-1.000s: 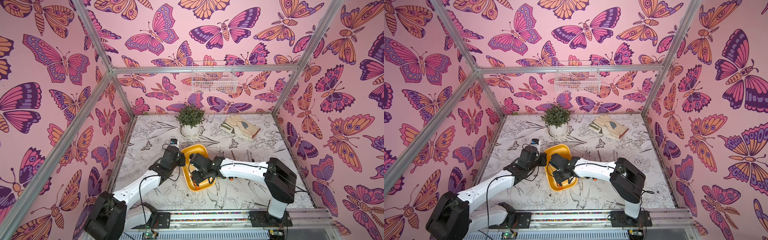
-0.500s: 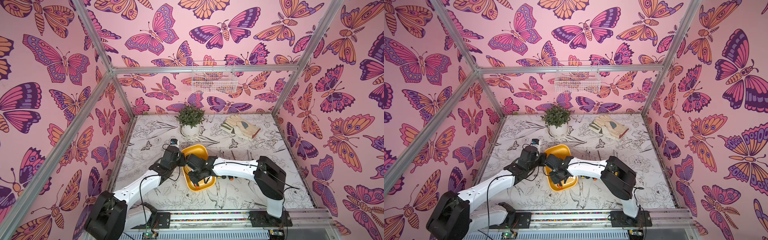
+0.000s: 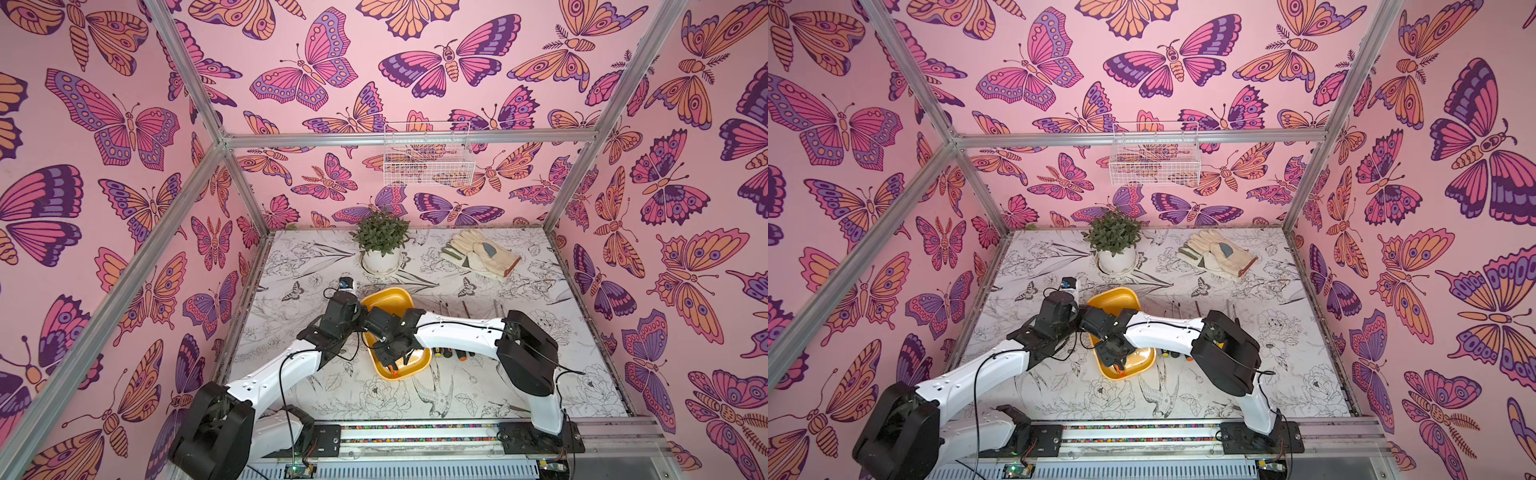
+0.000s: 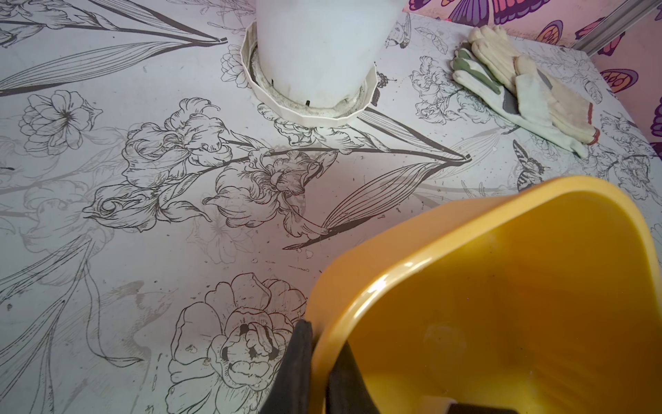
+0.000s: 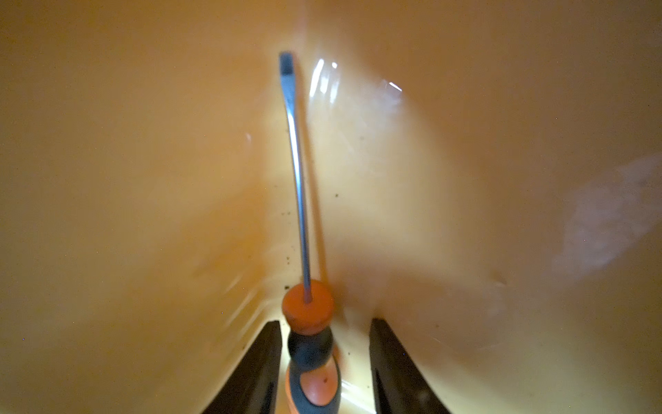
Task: Take out the screwdriver from the storage box
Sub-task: Pick up the screwdriver from the storage box.
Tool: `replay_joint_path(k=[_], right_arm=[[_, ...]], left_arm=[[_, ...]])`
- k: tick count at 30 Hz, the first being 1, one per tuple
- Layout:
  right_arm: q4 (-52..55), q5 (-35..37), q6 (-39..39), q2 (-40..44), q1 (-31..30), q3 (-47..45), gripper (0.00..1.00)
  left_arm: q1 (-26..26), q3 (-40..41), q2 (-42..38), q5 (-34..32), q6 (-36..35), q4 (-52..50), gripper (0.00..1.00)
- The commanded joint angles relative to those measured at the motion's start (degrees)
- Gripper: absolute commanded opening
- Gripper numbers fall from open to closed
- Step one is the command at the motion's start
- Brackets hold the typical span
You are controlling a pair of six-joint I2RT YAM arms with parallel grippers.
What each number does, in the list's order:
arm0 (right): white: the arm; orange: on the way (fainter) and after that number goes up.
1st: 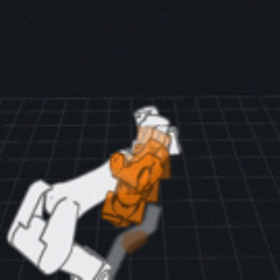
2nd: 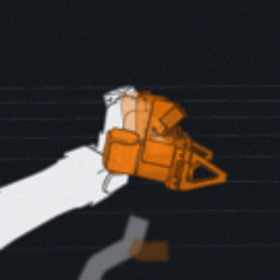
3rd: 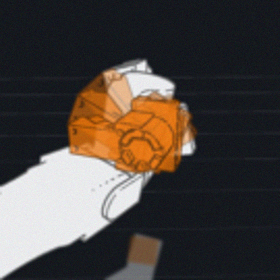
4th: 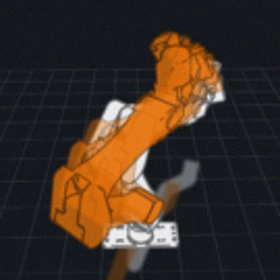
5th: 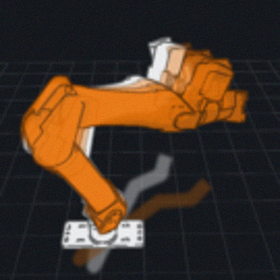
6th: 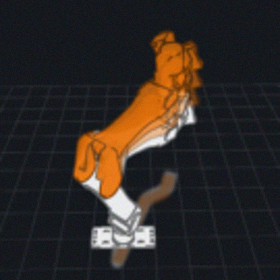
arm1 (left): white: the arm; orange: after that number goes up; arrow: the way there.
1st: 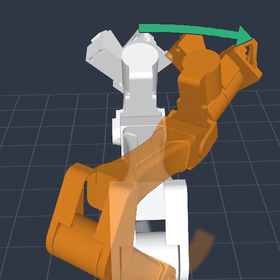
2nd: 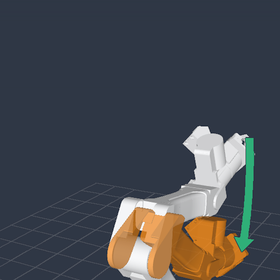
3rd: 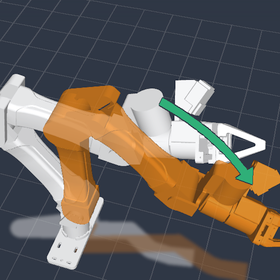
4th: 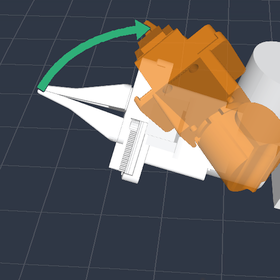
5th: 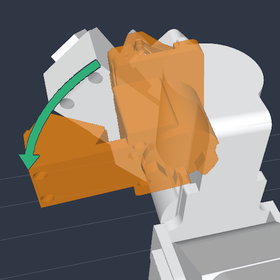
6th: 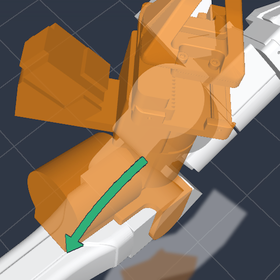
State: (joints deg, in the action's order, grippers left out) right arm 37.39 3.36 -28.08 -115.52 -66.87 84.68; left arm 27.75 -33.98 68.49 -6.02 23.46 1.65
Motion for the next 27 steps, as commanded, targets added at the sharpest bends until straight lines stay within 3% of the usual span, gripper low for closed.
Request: replay_joint_path(k=[1,12,27], right_arm=[[4.86,3.91,1.07,-2.66,0.70,0.65,0.45],[5.26,3.73,1.39,-2.03,2.56,-0.42,0.38],[4.74,1.78,1.63,-2.79,3.15,-0.44,0.17]], left_arm=[[-0.24,-0.56,-1.08,0.48,0.36,0.81,0.00],[-0.59,-0.47,-1.53,0.64,0.44,0.63,0.00],[-0.67,0.40,-2.39,0.21,0.88,0.63,0.00]])
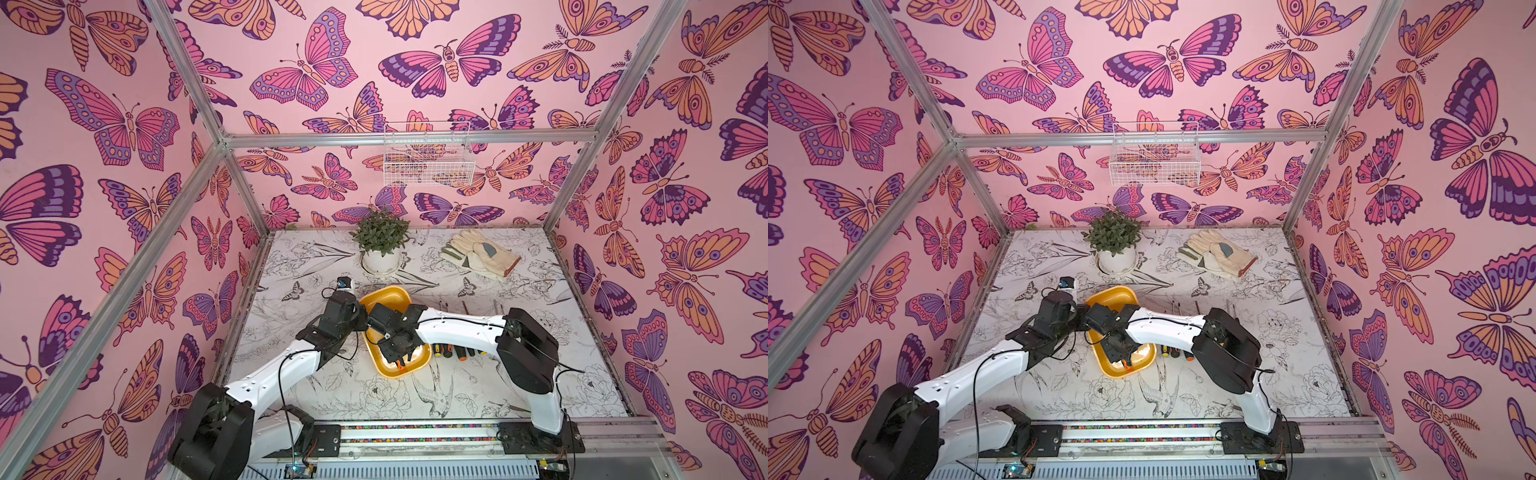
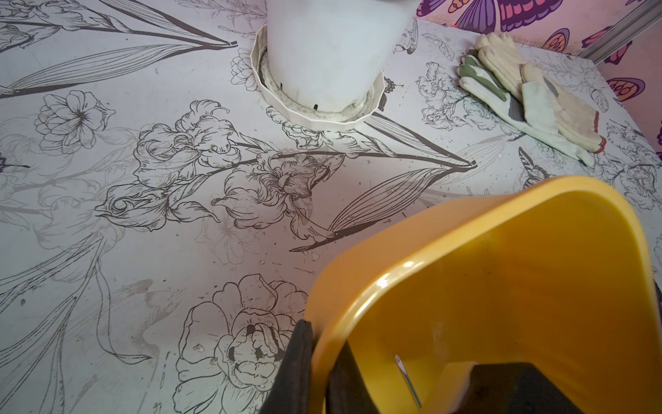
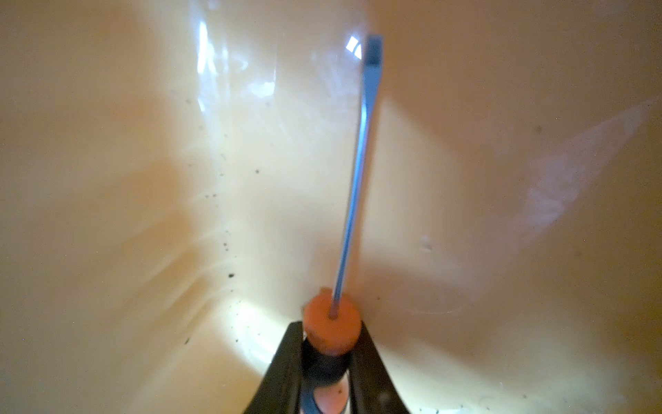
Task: Take out the screwdriver from the storage box
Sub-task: Pick up the screwdriver from the storage box.
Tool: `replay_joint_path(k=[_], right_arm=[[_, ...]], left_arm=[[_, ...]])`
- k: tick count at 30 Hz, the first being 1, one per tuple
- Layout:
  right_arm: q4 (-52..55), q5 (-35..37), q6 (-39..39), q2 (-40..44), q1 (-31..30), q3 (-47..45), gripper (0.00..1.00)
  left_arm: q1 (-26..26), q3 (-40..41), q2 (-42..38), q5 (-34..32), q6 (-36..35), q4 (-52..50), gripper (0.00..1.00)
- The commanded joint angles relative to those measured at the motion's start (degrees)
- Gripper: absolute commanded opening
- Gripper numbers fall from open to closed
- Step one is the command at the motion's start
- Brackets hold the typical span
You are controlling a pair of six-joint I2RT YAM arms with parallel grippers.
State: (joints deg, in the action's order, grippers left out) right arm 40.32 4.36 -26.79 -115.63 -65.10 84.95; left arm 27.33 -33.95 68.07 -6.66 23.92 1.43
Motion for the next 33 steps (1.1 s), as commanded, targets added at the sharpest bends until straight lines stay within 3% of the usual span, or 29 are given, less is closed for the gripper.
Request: replay_joint_path(k=[1,7,20,33], right_arm=[[1.57,0.65,0.32,-2.40,1.38,-0.94,0.15],[-3.06,-1.19,-0.04,1.95,1.38,-4.42,0.00],[-19.23,-10.00,-0.13,17.00,1.38,-16.80,0.00],[-14.99,-8.97,0.22,25.19,1.38,-16.57,0.00]], left_arm=[[-0.26,0.38,-1.98,0.85,0.49,0.81,0.00],[-0.23,0.42,-1.72,0.85,0.60,0.93,0.00],[-0.26,0.03,-0.66,1.29,0.95,0.92,0.00],[-0.26,0.29,-1.23,1.29,0.73,0.86,0.00]])
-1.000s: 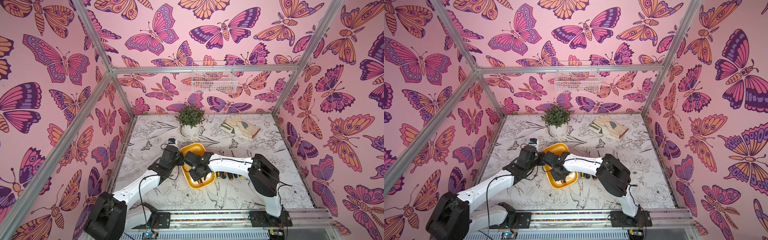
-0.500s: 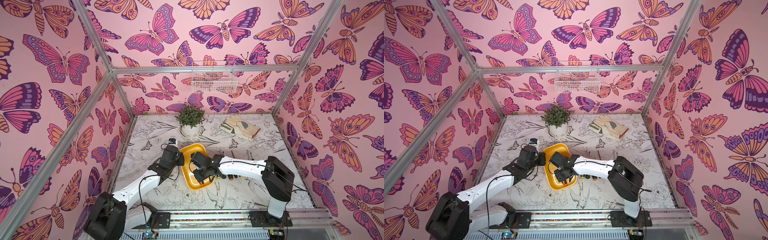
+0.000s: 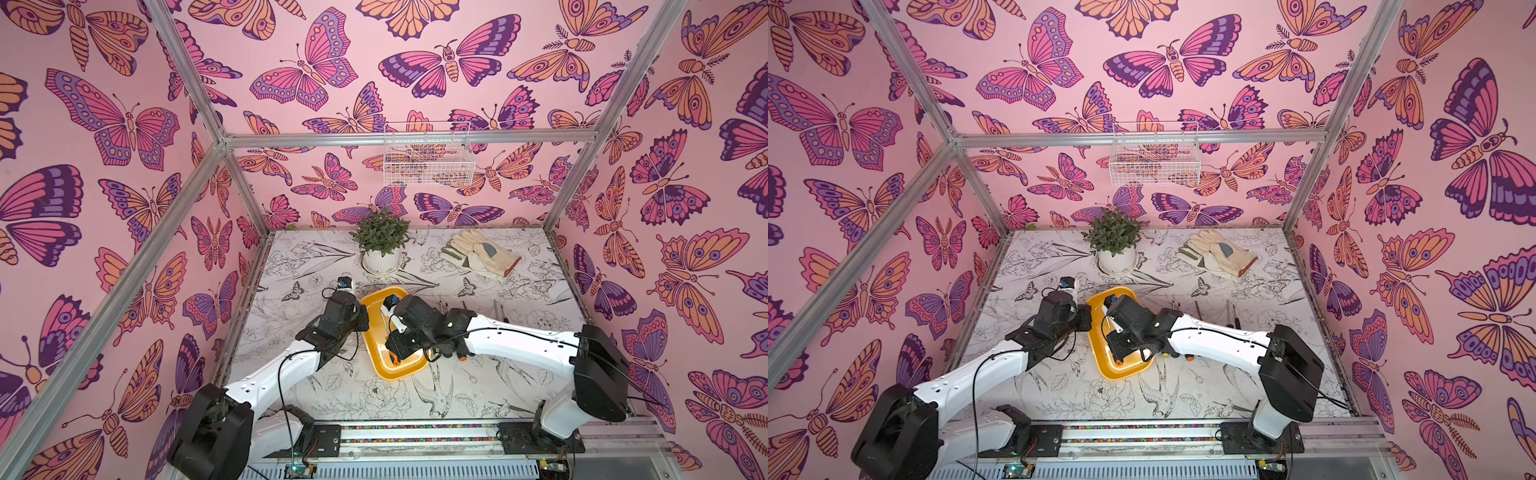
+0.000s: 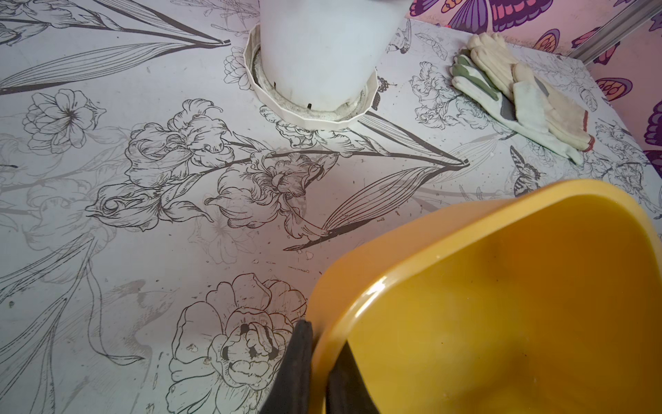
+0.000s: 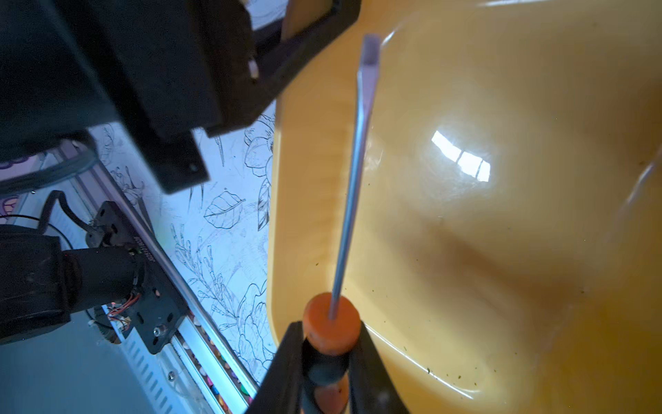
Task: Take out the screwdriver from the storage box
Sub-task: Pick up the screwdriver from the storage box, then place the screwdriver at the center of the board.
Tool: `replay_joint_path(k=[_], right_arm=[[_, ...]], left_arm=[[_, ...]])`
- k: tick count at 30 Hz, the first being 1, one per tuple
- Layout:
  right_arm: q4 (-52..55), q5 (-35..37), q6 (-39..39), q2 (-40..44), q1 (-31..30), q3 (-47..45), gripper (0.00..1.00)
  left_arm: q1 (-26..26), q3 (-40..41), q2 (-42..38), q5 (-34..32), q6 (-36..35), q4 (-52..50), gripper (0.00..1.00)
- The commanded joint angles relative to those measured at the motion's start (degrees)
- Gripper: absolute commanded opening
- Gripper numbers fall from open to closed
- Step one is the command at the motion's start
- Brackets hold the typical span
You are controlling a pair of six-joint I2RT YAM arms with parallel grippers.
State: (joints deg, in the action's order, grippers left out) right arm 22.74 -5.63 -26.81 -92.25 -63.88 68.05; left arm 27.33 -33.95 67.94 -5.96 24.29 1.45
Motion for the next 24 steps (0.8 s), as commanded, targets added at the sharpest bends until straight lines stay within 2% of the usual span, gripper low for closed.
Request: replay_joint_path(k=[1,9,15,18,24], right_arm=[[3.39,1.59,0.37,3.74,0.20,0.33,0.00],[13.68,8.95,2.65,11.24,3.85,-0.47,0.00],[20.41,7.39,6.79,18.83,14.80,-4.76,0.00],[23.93,9.11,9.49,22.12,20.40,-6.52,0.00],[29.42,10.12,14.01,24.58,33.65,-8.49,0.00]], left_arm=[[-0.26,0.29,-1.06,0.62,0.32,0.83,0.00],[-0.26,0.55,-1.16,0.57,0.16,0.85,0.00],[-0.26,0.29,-0.88,0.70,0.13,0.92,0.00],[-0.26,0.16,-0.66,0.77,0.05,0.92,0.00],[-0.26,-0.06,-0.22,1.03,-0.03,0.92,0.00]])
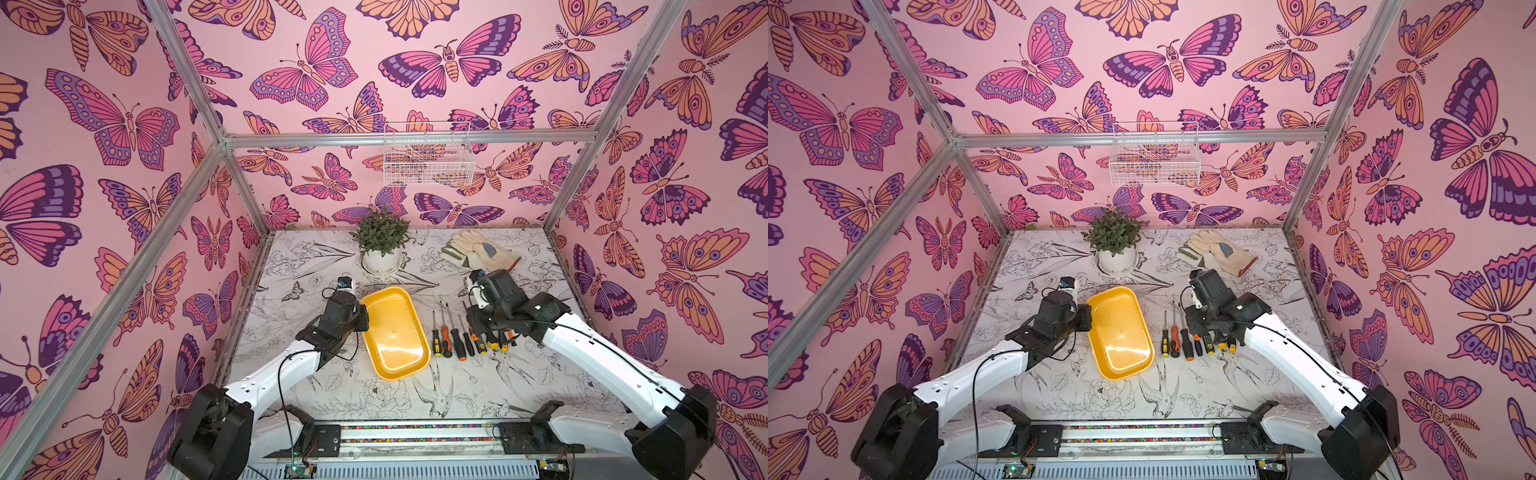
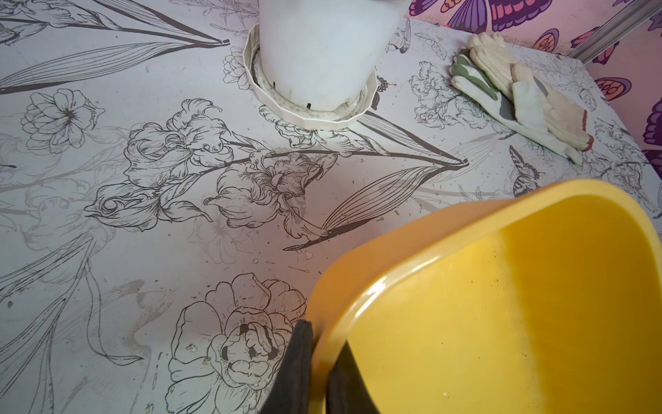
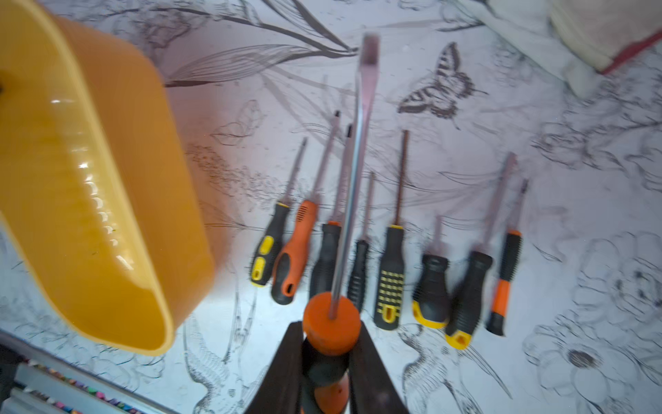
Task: Take out the screwdriver from the storage box
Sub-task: Place the screwdriver at the center of the board.
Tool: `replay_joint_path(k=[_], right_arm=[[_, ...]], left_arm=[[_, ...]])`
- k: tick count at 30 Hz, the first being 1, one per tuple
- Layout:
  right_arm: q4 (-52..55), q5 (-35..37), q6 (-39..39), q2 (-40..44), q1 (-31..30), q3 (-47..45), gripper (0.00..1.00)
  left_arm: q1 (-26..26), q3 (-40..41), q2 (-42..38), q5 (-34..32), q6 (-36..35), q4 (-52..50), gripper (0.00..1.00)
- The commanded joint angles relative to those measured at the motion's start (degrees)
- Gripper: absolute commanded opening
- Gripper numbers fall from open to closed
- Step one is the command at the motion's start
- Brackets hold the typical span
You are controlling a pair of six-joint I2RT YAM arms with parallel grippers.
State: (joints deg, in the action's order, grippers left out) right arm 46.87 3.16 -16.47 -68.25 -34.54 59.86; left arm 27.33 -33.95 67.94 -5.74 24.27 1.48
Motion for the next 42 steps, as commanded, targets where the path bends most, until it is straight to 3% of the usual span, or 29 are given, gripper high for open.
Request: replay_joint_path(k=[1,5,10,27,42], right_arm=[[5.81,1.09,4.32,0.66,6.17,-0.19,0.00],[7.79,1.36,7.20,-0.18,12.26,0.78,0.00],[8.20,3.07,9.15,-2.22,15.76,1.43,0.00],[3.89,13.96,11.89,-16.38,21.20,3.57,0.00],[2.19,13.10,11.67,-22.15,25.59,5.01,0.00]], left_arm=[[-0.24,-0.06,-0.27,0.69,-0.10,0.90,0.00],[-0.22,-0.06,-0.46,0.38,-0.63,0.90,0.00],[-0.26,-0.37,0.17,0.37,-0.11,0.88,0.00],[-0.38,1.52,0.24,0.79,0.77,3.61,0.00],[-0.79,1.88,0.27,1.51,1.13,4.73,0.00]])
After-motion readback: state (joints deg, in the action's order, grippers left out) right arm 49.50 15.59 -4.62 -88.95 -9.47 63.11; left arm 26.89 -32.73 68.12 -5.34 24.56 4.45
